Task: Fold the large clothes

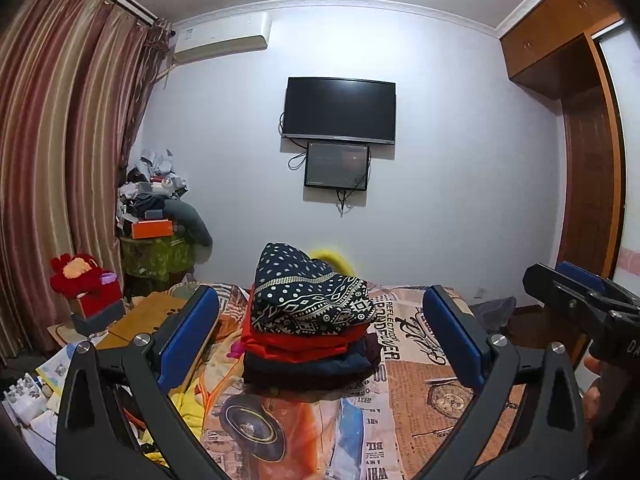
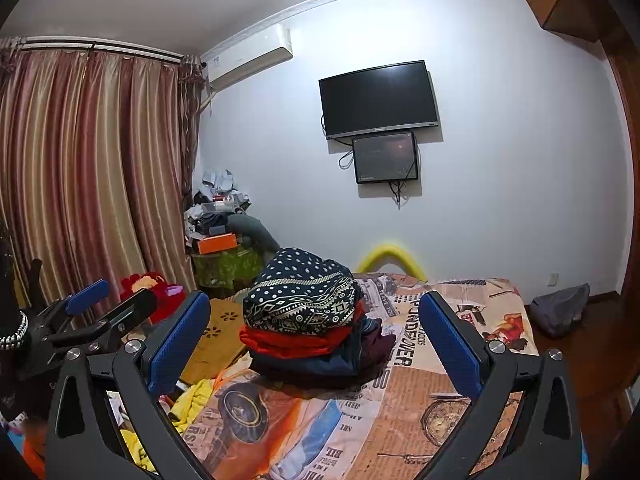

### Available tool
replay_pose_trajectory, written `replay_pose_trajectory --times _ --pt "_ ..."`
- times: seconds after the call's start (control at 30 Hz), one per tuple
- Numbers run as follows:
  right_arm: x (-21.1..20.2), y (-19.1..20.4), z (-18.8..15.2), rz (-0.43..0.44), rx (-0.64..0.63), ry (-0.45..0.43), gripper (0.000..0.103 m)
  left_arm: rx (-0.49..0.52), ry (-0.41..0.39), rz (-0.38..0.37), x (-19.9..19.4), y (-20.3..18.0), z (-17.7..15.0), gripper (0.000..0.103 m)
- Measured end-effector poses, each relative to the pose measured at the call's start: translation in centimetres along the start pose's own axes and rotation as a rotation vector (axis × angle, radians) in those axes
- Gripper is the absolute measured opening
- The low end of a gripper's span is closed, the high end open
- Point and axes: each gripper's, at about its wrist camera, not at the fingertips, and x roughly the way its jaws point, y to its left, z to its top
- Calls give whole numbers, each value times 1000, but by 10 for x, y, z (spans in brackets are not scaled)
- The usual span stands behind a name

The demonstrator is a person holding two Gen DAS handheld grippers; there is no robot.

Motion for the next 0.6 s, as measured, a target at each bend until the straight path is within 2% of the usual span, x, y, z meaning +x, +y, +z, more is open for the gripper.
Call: replay_pose_trajectory --times 0.27,0.6 --pt "-1 1 0 -3 -1 -3 103 22 -5 -3 -2 -5 0 103" --pt "0 -1 -1 -7 2 2 103 -16 15 -17 2 1 0 103"
